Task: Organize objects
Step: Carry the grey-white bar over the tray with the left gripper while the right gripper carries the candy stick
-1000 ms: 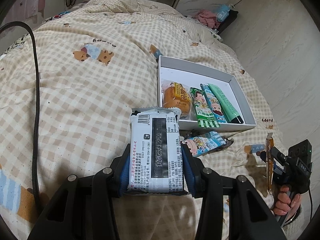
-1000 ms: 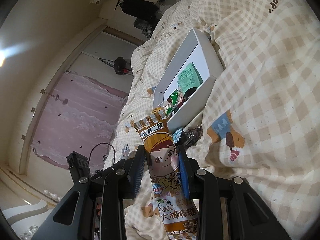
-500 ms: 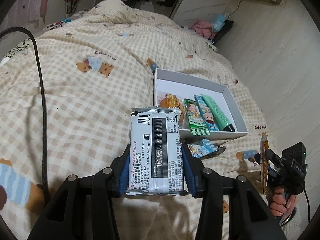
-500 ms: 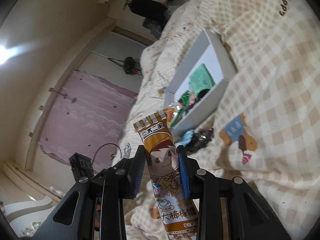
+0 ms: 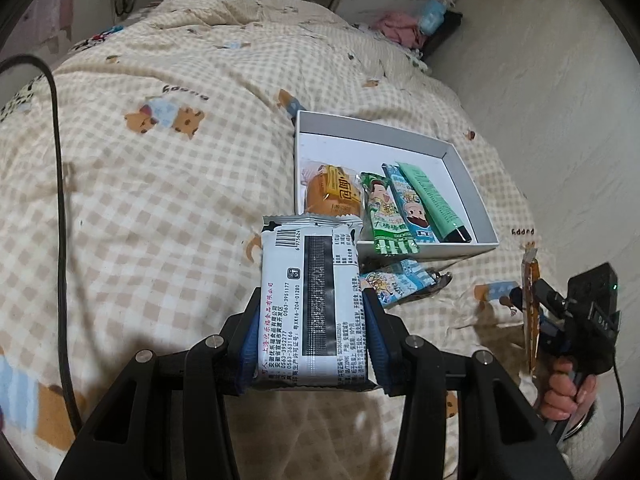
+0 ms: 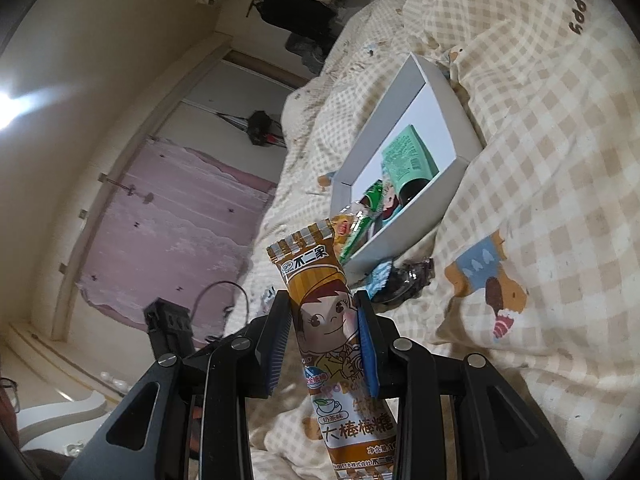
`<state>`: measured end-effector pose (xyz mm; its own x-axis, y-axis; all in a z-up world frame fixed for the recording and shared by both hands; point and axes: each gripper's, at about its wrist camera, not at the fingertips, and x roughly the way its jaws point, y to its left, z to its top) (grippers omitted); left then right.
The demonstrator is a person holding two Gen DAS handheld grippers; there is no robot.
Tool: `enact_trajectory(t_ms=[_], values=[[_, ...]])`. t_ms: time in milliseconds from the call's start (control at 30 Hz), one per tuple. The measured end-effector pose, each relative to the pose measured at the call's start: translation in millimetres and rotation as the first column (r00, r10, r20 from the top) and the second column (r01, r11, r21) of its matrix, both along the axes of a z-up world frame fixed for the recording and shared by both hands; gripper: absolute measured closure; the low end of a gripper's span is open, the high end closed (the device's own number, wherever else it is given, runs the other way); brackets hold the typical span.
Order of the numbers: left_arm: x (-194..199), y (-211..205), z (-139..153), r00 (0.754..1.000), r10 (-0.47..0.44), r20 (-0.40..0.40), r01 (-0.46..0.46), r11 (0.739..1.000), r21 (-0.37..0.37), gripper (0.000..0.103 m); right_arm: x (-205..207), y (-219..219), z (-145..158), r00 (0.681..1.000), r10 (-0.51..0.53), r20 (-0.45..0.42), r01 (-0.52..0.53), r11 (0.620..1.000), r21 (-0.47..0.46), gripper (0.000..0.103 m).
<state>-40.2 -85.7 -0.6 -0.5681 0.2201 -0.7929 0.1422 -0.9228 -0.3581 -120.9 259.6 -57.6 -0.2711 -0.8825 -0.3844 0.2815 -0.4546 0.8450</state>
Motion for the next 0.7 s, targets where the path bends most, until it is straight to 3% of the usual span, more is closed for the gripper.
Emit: enact_trajectory(t_ms=[133, 267, 367, 500, 633, 700], values=[[-15.6, 7.3, 29.0, 0.998, -0.052, -0.035, 0.051, 0.998, -0.048, 0.053, -10.5, -7.9, 33.1, 0.997, -0.014, -0.079, 0.019, 0.998, 0.054, 0.07], [-46.1, 18.8, 61.9, 0.986, -0.096, -0.139, 0.088, 0.994, -0.064, 0.053, -31.3, -29.8, 69.3, 0.978, 0.005, -0.208, 0.017, 0.995, 0.101, 0.07], [-75.1, 26.0, 73.8, 0.971, -0.105, -0.217, 0.104, 0.994, -0.016, 0.053, -51.9, -47.1, 85.1, 0.958, -0.007, -0.287, 0.052, 0.988, 0.148, 0.07], [-112.0, 29.8, 66.1, 0.957, -0.078, -0.278, 0.089, 0.996, 0.03, 0.054, -75.3, -60.7, 91.1, 0.932, -0.066, -0.357, 0.14, 0.973, 0.185, 0.07], [-127.7, 21.1, 30.2, 0.943, -0.004, -0.334, 0.029, 0.997, 0.072, 0.053, -83.3, -69.6, 74.5, 0.903, -0.089, -0.42, 0.189, 0.961, 0.204, 0.07], [-131.3, 15.1, 7.8, 0.95, 0.062, -0.306, -0.037, 0.995, 0.087, 0.053, -85.4, -74.4, 62.1, 0.903, -0.092, -0.42, 0.215, 0.942, 0.256, 0.07]])
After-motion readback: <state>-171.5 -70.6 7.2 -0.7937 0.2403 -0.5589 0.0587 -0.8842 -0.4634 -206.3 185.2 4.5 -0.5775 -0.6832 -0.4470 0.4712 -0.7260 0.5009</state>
